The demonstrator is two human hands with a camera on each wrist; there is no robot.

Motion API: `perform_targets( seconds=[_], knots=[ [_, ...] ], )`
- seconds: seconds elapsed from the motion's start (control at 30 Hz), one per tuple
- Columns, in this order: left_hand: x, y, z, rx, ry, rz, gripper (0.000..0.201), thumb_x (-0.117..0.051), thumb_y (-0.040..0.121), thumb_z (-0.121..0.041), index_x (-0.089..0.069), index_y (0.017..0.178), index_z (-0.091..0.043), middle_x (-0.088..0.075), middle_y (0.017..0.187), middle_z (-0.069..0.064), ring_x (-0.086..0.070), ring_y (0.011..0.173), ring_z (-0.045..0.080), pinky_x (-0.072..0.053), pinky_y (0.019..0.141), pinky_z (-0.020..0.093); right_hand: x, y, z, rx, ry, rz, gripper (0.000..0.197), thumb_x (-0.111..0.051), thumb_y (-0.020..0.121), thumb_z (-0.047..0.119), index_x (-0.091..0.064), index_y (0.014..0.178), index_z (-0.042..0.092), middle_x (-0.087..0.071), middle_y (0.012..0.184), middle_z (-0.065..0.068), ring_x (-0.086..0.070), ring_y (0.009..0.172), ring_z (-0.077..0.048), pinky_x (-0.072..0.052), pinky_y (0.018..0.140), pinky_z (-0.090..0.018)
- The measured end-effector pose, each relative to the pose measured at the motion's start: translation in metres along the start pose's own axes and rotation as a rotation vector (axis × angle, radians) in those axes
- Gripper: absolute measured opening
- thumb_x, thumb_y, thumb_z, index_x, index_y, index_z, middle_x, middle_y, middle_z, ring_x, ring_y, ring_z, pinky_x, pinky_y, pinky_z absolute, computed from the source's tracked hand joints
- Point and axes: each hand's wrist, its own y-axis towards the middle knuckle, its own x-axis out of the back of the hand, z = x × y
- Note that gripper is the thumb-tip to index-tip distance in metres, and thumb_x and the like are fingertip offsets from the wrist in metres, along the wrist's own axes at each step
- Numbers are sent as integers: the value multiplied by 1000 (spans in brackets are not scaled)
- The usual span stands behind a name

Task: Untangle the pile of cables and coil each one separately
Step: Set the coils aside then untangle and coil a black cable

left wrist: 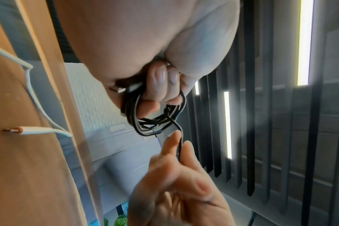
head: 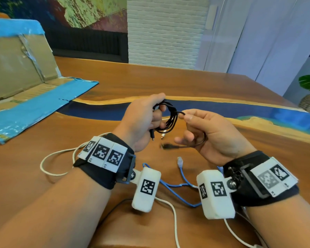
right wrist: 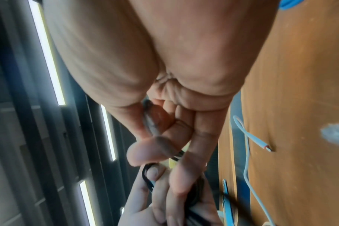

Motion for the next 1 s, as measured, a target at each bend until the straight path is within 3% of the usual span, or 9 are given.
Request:
perform_targets(
  seconds=[0.1,0.2,0.3,0.4,0.57,0.67,0.73,0.87,1.0],
  knots=[
    [2,-1,-4,62,-176,50,40,-49,105,-31,-53,70,-11,-18,49,-6,-15,43,13,-32,51,27,10,0,6,63,-145,-45,16,-59,94,12,-70,100,2,-33,55,0,-31,45,-13,-41,43,-26],
    [1,-7,-9,118,-312,172,41,-45,106,-32,-52,72,-11,-14,51,-8,-12,42,10,-30,46,22,23,-2,14,157,-378,-59,14,-65,90,17,-78,90,12,-44,60,-7,-19,51,-19,-18,43,-28],
    [-2,-13,-13,116,-393,305,40,-42,106,-35,-53,74,-12,-9,55,-8,-7,45,11,-29,45,20,27,-6,19,277,-547,-48,14,-68,89,13,-81,88,18,-69,73,-3,-48,56,-15,-37,49,-27],
    [-7,-16,-13,104,-450,367,42,-44,102,-37,-56,71,-12,-9,54,-8,-7,44,10,-28,45,19,25,-5,19,345,-734,-6,11,-72,89,13,-81,95,14,-76,92,-5,-70,87,-18,-55,78,-29],
    [-14,-16,-6,49,-473,328,45,-39,106,-35,-55,72,-10,-9,54,-6,-8,44,11,-29,46,22,10,-3,9,450,-771,-71,11,-74,91,4,-82,91,12,-78,81,-5,-71,77,-13,-58,73,-29],
    [-16,-15,-4,-12,-448,239,43,-39,108,-34,-52,74,-10,-9,54,-5,-8,45,12,-30,47,22,-1,1,-2,440,-566,-117,11,-72,89,-3,-80,91,5,-78,84,-12,-76,86,-31,-63,82,-45],
    [-17,-15,-4,-55,-413,181,44,-40,108,-33,-52,73,-10,-10,55,-4,-8,47,14,-29,49,24,-1,2,-5,372,-412,-92,15,-67,91,-5,-78,94,2,-78,89,-19,-75,93,-37,-60,88,-49],
    [-16,-13,-3,-94,-302,113,45,-42,107,-34,-54,71,-11,-17,51,-4,-11,48,15,-22,55,30,-2,0,-4,328,-331,-36,15,-63,89,12,-77,96,9,-78,90,-15,-74,94,-28,-56,85,-42],
    [-12,-12,-4,-84,-128,123,41,-41,109,-34,-53,79,-8,-26,52,-3,-22,46,13,-38,50,23,-3,5,-11,372,-501,-177,15,-67,96,11,-77,87,16,-78,83,-5,-72,85,-20,-57,79,-40]
  ],
)
